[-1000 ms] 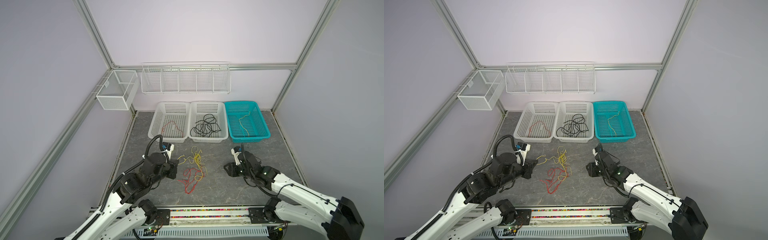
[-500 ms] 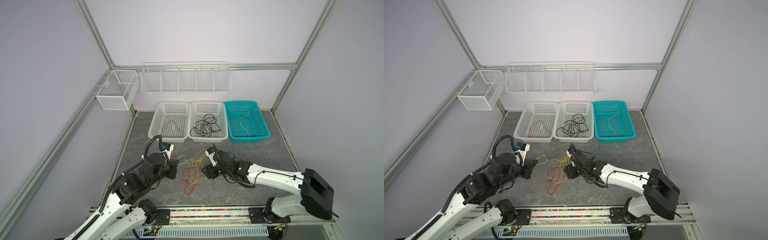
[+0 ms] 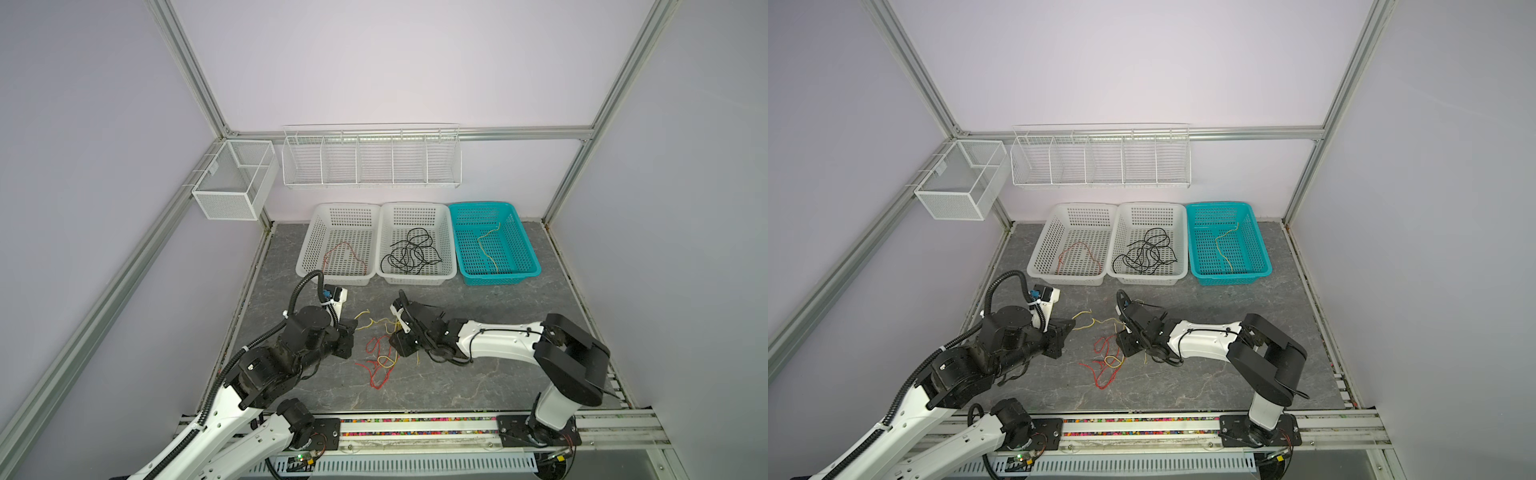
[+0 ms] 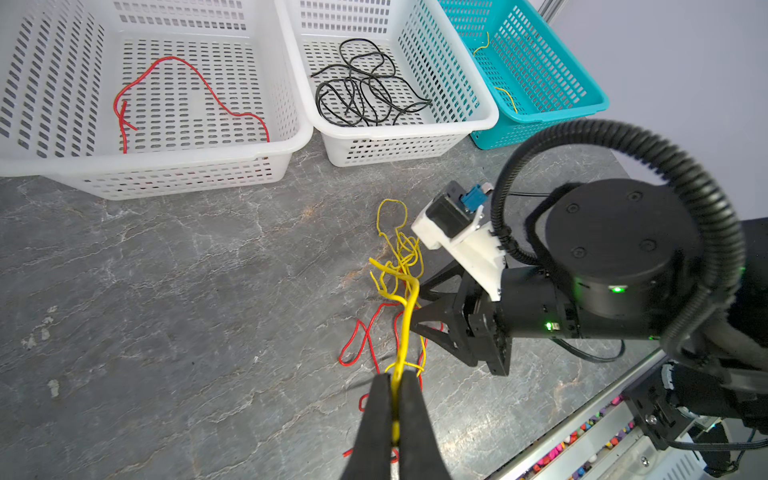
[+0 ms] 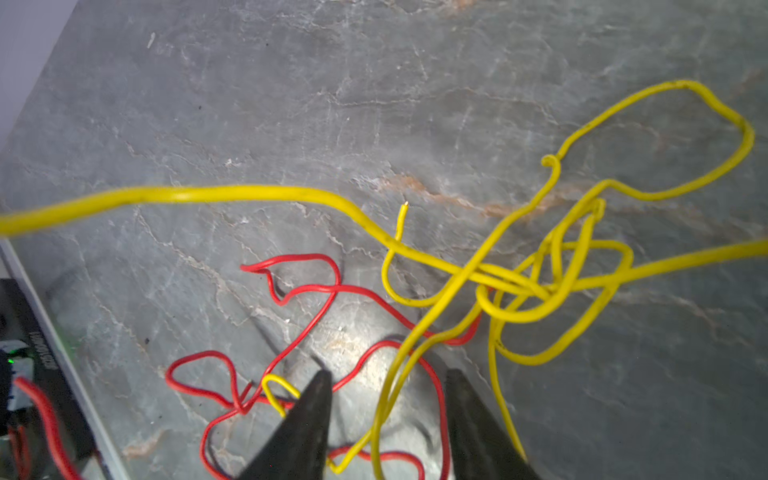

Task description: Untangle the cables

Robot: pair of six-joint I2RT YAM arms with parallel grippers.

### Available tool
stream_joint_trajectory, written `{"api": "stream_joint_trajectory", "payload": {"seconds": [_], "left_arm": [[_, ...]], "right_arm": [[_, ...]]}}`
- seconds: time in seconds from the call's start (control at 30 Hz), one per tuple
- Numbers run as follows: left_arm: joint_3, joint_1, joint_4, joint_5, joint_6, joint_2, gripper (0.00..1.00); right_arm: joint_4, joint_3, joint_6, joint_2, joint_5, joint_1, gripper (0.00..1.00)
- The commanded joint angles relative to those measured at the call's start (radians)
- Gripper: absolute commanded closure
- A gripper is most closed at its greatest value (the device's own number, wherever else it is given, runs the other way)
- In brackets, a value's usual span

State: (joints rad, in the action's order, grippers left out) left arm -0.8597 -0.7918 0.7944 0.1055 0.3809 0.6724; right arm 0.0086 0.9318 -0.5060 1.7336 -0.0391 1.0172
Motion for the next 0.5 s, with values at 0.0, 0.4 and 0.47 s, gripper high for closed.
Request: {"api": "stream_joint_trajectory", "payload": {"seconds": [0.0,0.4,0.47], "left_arm": [[0.000,0.002,0.006,-0.001,-0.014,-0.002,1.00],[-0.004,0.002,0.014,-0.004,-0.016,0.036,1.00],[-0.004,0.002,0.014,-0.012,-0.016,0.046,1.00]], "right_arm": [[0.006,0.016,0.004,0.010,-0.028,0.003,0.71],[-0.125,-0.029,0.050,-0.277,-0.092,0.003,0.93],[-0.166,-0.023,0.069,-0.331,-0.110,0.001,0.93]]}}
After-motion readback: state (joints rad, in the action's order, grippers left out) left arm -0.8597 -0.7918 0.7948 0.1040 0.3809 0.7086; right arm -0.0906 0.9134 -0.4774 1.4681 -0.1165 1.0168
